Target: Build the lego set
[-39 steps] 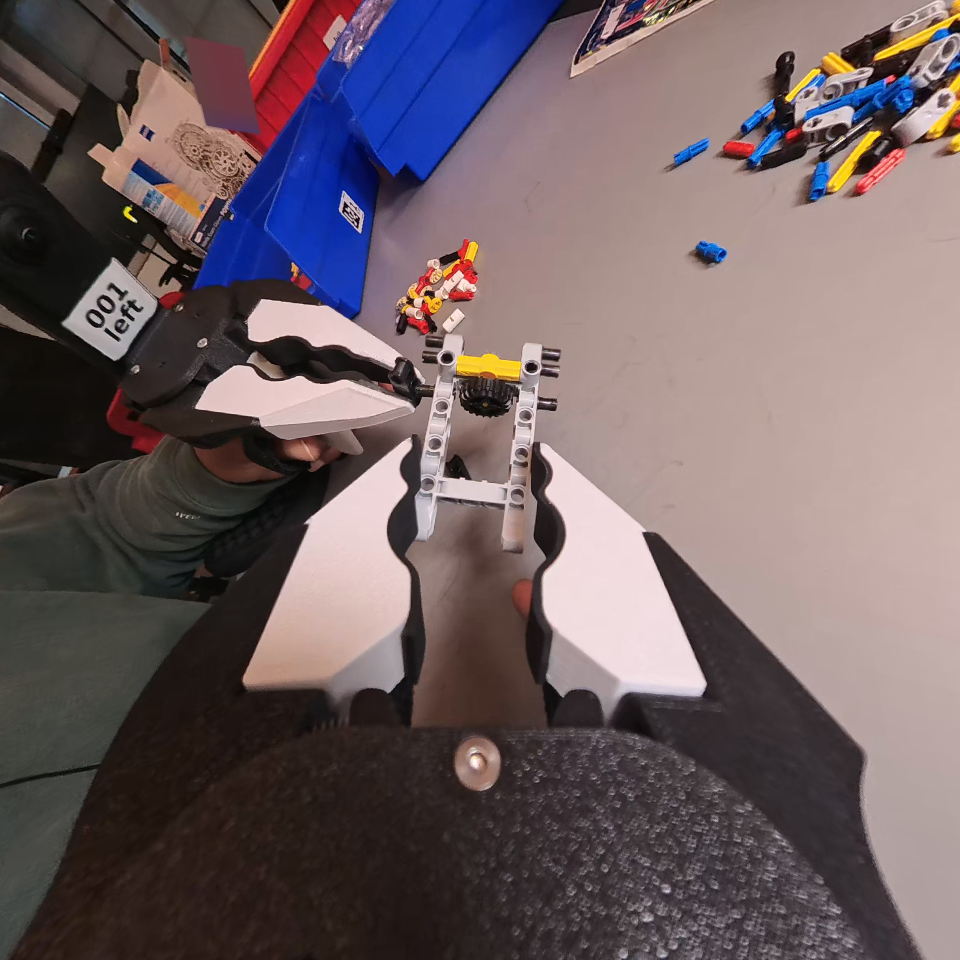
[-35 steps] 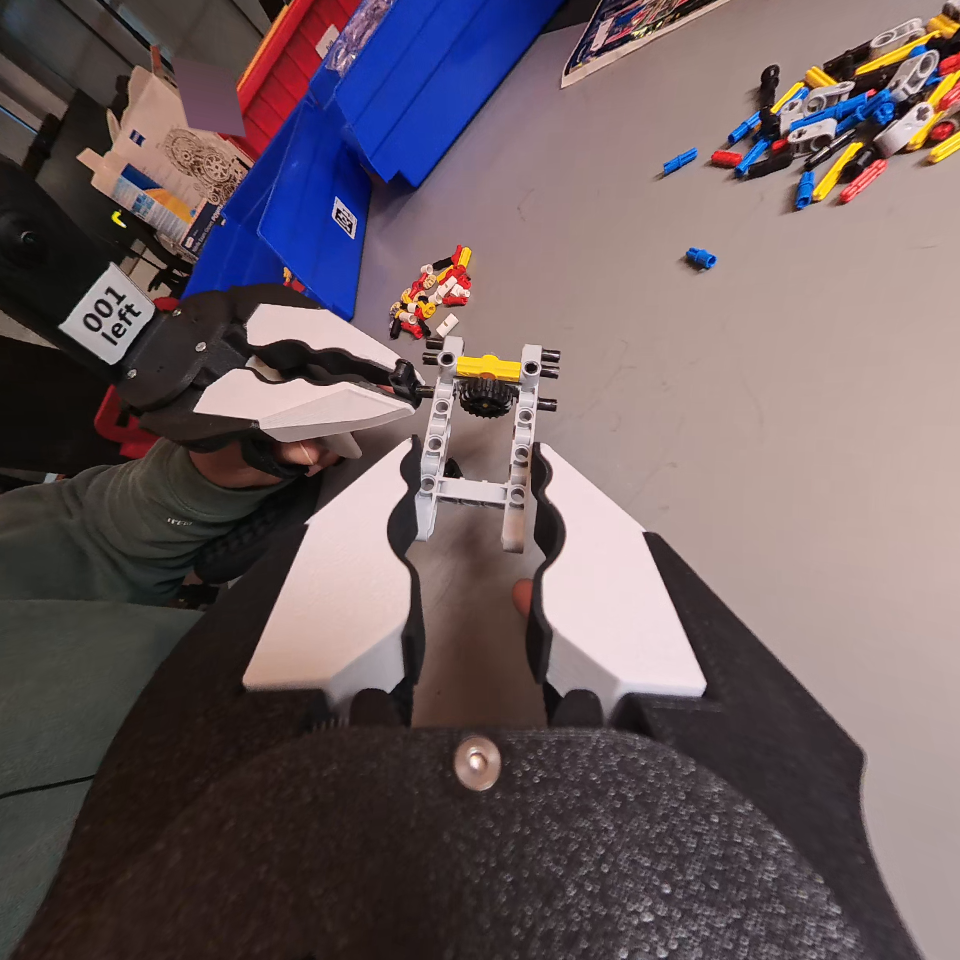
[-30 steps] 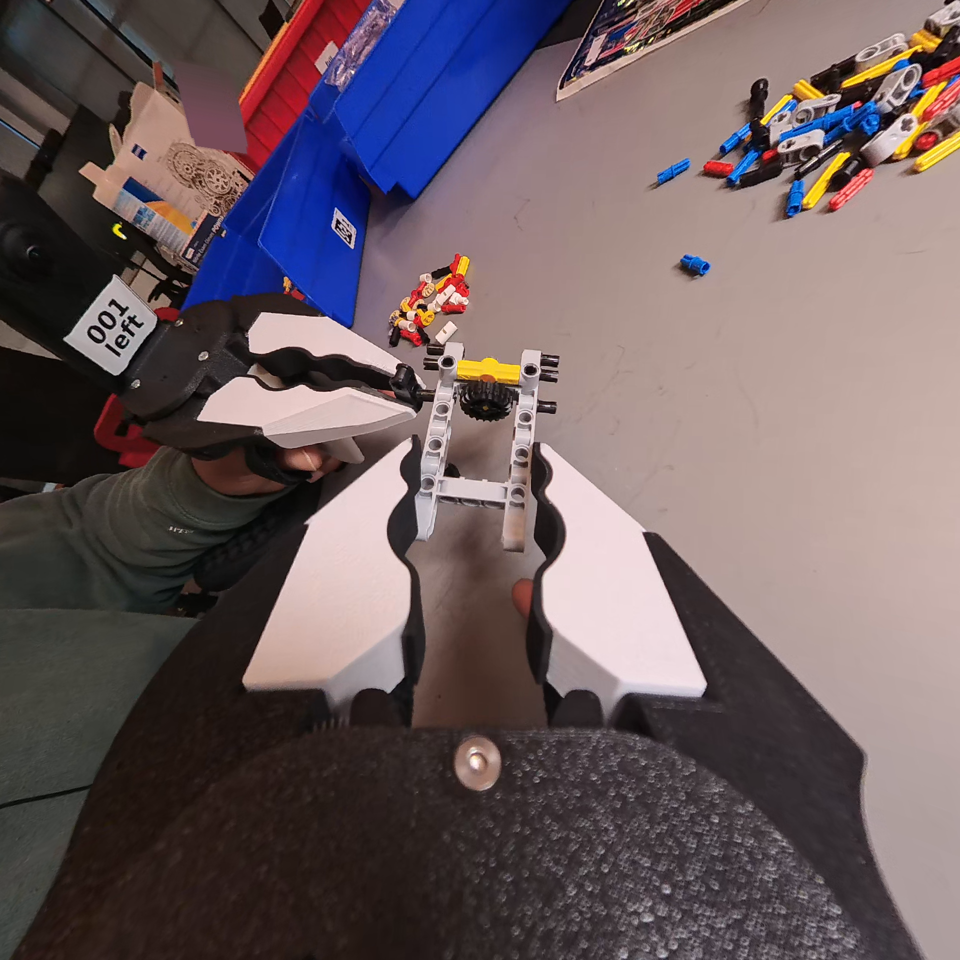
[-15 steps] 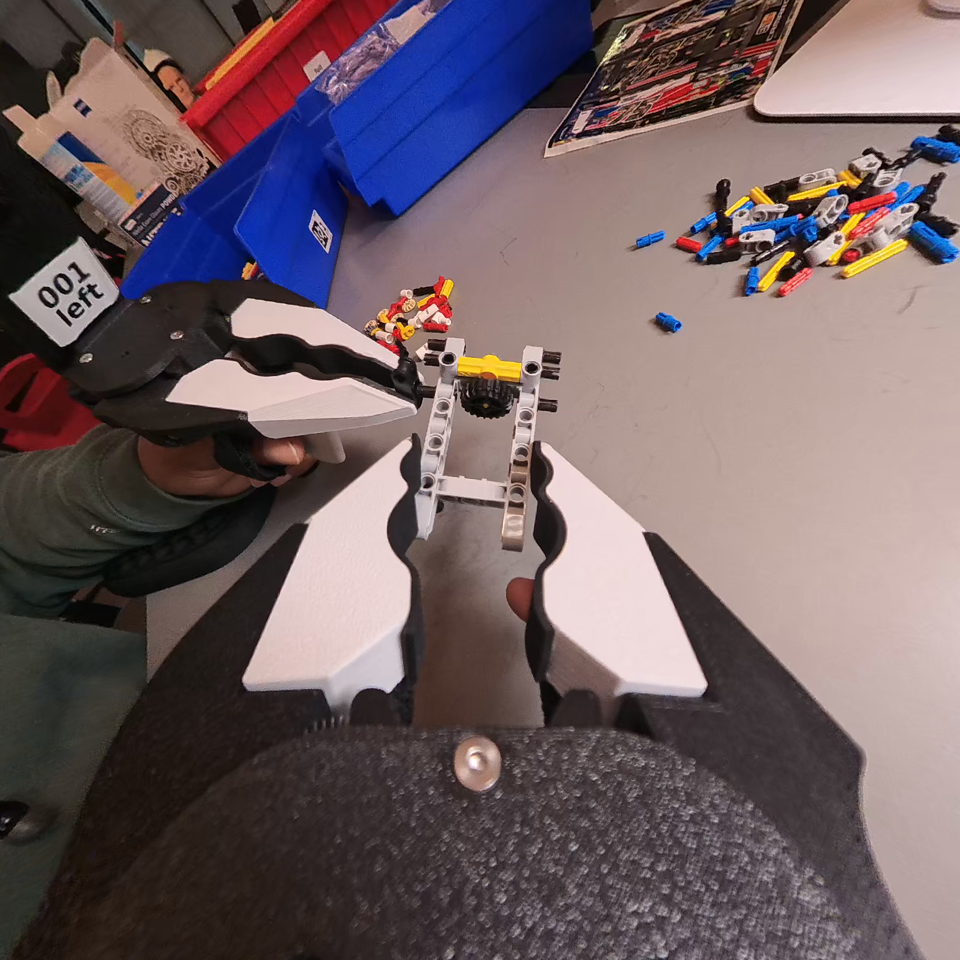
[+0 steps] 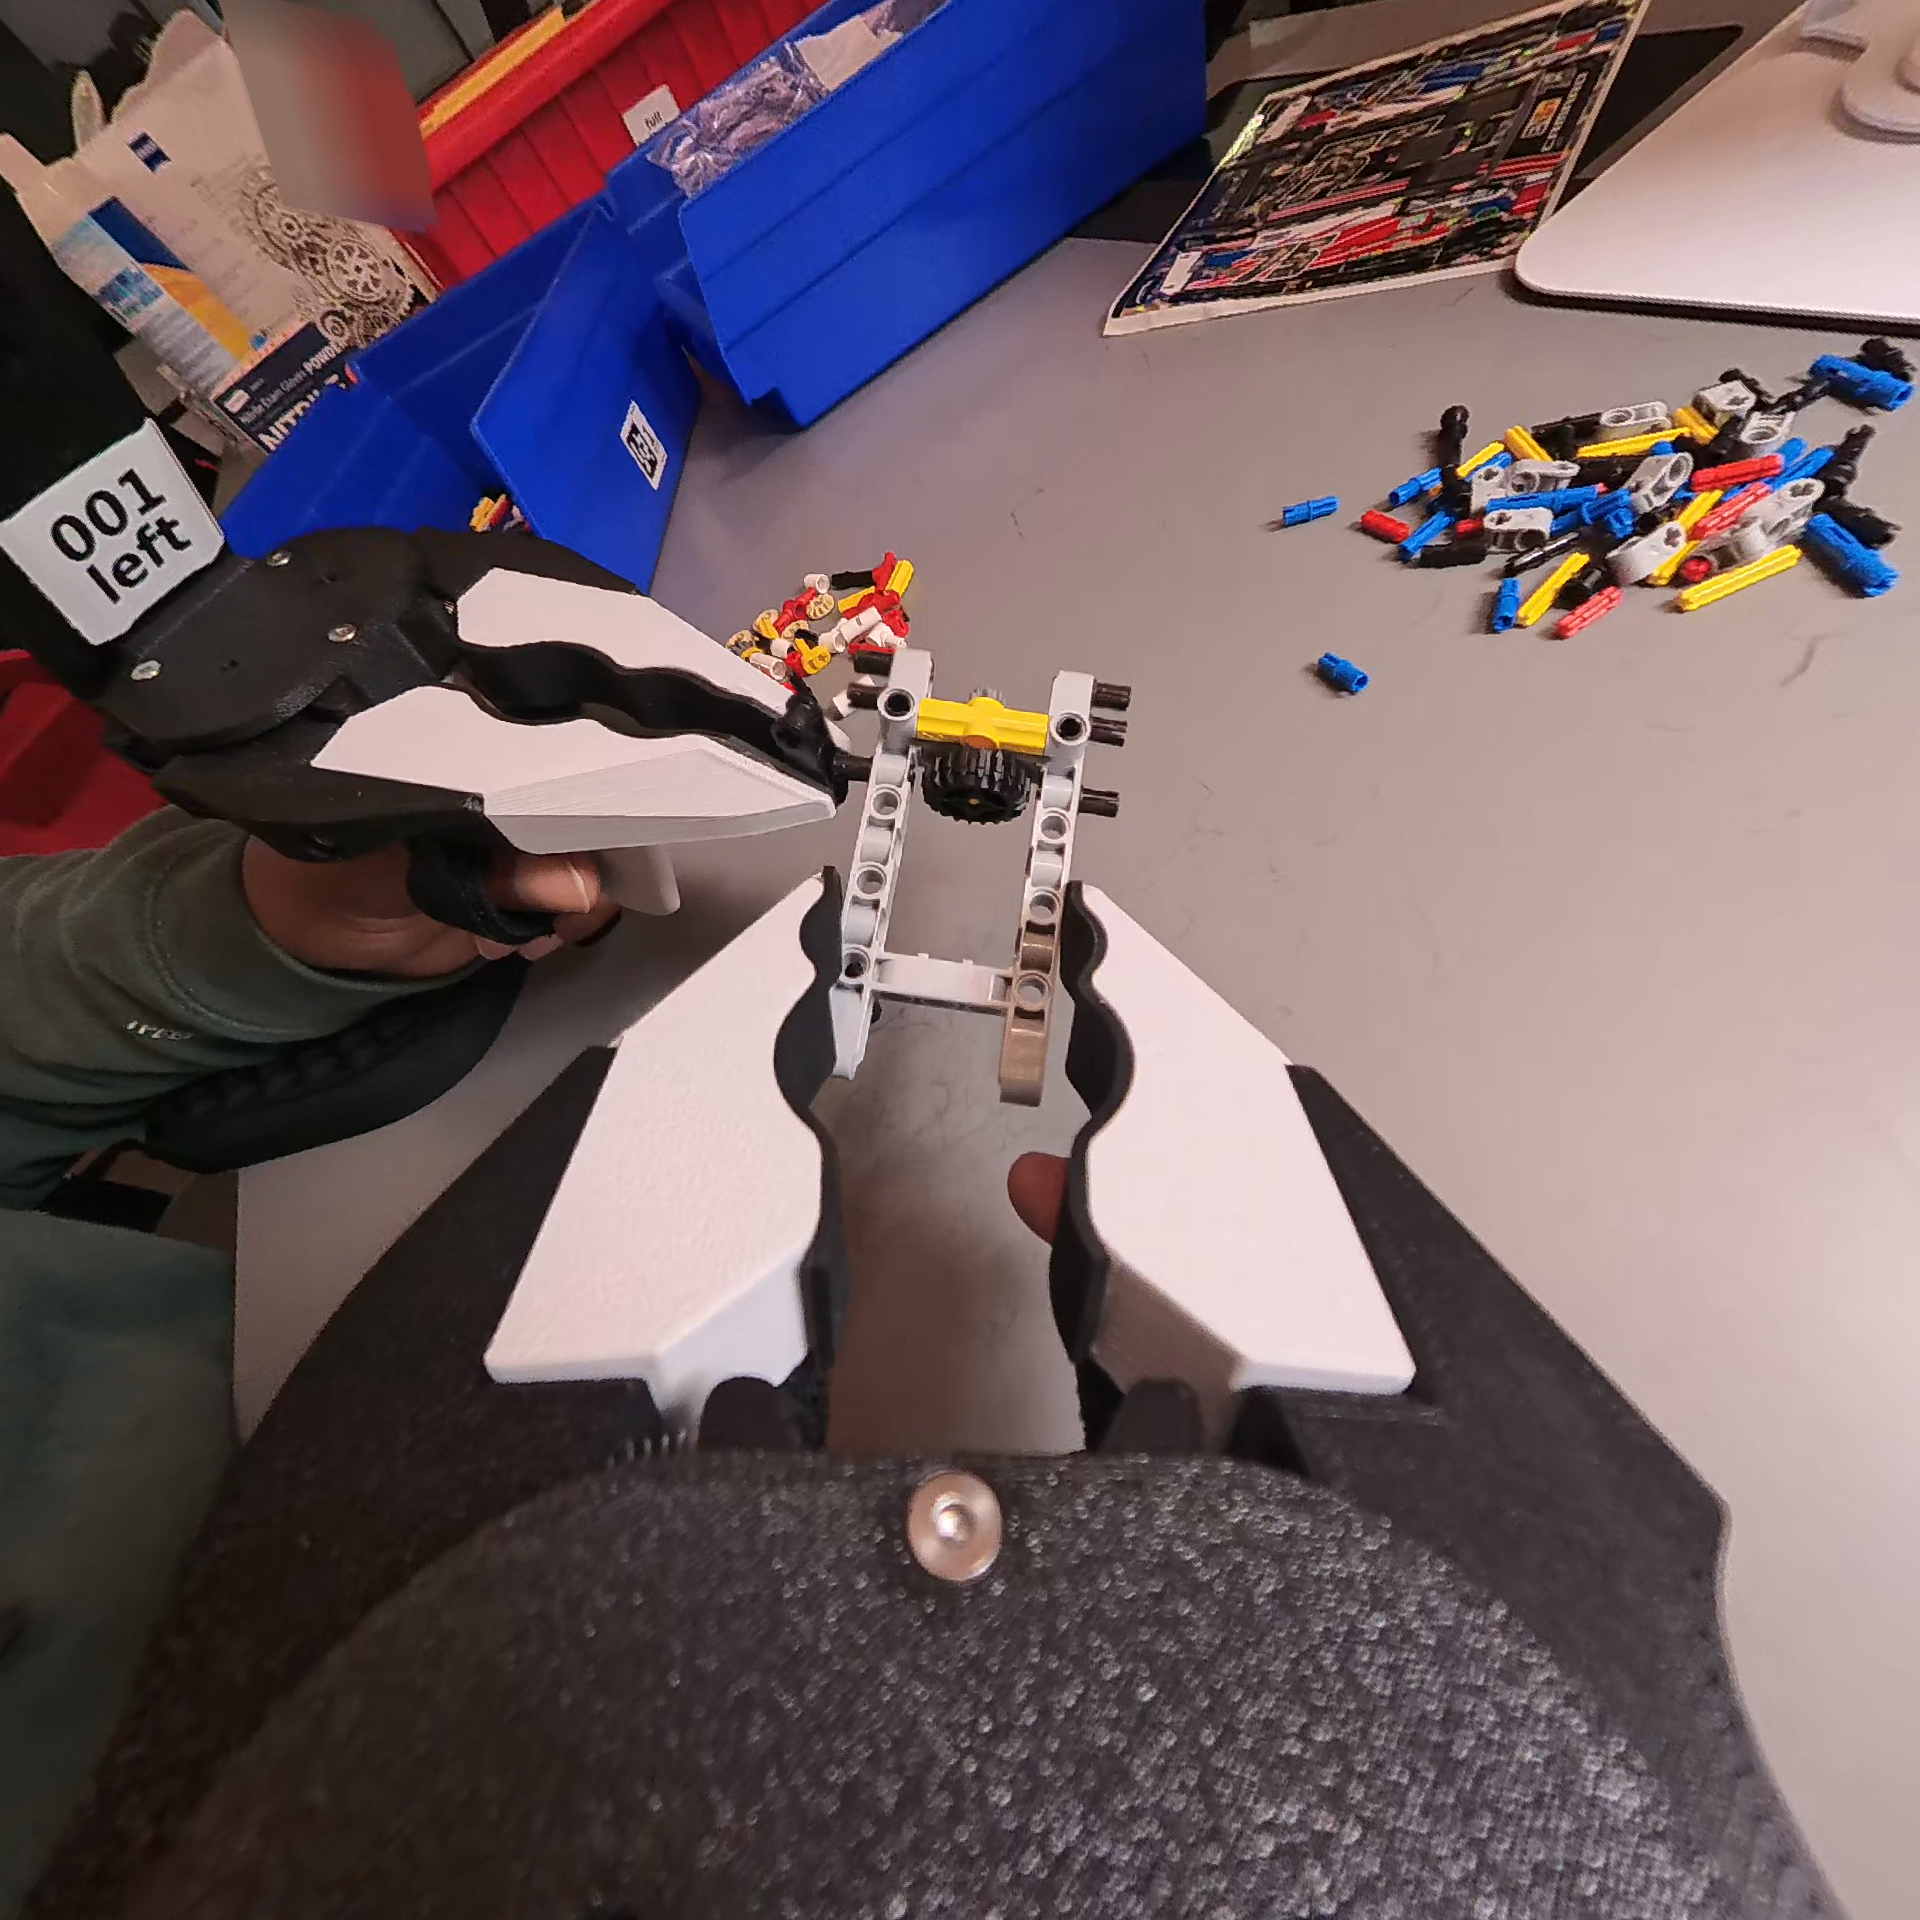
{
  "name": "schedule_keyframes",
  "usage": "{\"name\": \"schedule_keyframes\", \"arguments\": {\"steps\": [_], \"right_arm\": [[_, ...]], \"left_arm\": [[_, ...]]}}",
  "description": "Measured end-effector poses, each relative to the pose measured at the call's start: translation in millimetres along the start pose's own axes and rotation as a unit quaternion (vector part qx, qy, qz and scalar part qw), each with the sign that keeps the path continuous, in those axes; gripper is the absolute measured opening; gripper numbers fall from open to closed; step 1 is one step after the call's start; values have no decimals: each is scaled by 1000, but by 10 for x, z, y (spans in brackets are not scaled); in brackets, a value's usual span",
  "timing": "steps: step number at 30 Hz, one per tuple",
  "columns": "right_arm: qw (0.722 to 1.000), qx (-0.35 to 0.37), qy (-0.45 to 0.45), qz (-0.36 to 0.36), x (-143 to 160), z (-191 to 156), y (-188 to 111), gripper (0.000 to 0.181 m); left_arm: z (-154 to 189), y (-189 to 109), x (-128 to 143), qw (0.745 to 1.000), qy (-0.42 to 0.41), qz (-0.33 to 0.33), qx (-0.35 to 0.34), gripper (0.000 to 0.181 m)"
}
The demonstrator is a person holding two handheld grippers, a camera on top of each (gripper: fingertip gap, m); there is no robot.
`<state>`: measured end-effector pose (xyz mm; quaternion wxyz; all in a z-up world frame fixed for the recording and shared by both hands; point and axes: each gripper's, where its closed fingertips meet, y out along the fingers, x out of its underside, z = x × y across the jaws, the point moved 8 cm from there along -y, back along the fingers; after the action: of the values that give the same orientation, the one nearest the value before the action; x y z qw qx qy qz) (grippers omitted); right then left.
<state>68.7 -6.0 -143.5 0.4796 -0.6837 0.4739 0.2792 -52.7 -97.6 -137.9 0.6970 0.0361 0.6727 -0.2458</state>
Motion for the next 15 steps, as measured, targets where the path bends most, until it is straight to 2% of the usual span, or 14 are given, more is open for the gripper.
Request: {"name": "schedule_keyframes", "arguments": {"steps": [6, 9, 15], "right_arm": [[1000, -1, -30, 3, -24, -77, 8, 41], [998, 12, -53, -4, -3, -74, 7, 41], [996, 25, -87, -16, -45, -91, -45, 41]], "left_arm": [[42, -26, -68, 1000, 5, 23, 1, 6], [55, -9, -54, 1000, 17, 7, 0, 6], [114, -6, -50, 993, 116, -17, -28, 5]]}}
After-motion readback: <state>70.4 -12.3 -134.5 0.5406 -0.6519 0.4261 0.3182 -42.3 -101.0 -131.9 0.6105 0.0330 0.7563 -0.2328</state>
